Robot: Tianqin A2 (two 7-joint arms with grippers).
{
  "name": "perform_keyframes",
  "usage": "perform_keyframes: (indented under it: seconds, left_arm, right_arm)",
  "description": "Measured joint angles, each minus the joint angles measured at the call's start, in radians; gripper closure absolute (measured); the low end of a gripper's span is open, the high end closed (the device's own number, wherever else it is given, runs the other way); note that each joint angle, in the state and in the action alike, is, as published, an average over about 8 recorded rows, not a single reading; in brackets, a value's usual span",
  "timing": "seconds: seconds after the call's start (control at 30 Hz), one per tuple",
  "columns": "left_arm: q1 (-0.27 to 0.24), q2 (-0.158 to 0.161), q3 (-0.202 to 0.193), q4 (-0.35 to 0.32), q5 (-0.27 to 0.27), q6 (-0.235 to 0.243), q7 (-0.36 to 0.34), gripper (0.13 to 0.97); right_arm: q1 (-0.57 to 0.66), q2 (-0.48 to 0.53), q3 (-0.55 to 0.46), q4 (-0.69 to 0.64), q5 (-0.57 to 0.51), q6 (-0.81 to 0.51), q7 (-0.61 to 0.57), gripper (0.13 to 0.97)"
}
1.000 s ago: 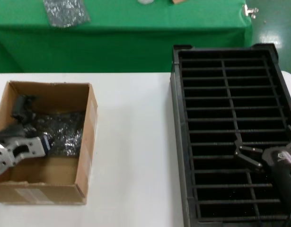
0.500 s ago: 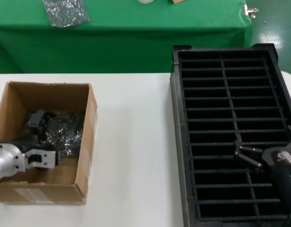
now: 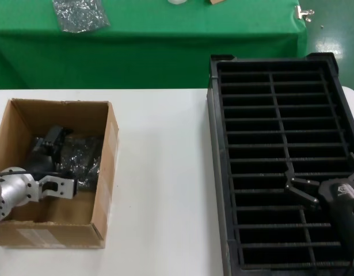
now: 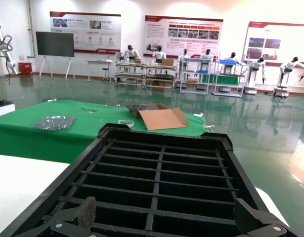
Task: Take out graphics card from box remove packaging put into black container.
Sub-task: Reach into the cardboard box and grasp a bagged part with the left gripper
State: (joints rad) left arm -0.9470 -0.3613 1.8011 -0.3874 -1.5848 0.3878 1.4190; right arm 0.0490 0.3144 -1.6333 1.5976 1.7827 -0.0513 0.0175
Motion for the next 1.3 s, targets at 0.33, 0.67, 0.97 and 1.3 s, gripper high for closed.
perform_keyframes:
  seconds: [0.33, 0.67, 0.97, 1.3]
  left_arm:
    - [0.007, 0.010, -0.054, 0.002, -0.042, 0.014, 0.112, 0.263]
    - [0.106, -0.055, 0.025, -0.209, 0.057, 0.001, -0.136, 0.447]
    - [0.178, -0.110, 0.074, -0.345, 0.121, -0.015, -0.301, 0.665]
    - [0.223, -0.142, 0.098, -0.426, 0.144, -0.026, -0.384, 0.829]
  right_arm:
    - [0.000, 0.000, 0.000, 0.000, 0.000, 0.000, 0.000, 0.129]
    - [0.000, 0.000, 0.000, 0.000, 0.000, 0.000, 0.000, 0.129]
    - [0.000, 0.000, 0.000, 0.000, 0.000, 0.000, 0.000, 0.129]
    - [0.000, 0.000, 0.000, 0.000, 0.000, 0.000, 0.000, 0.129]
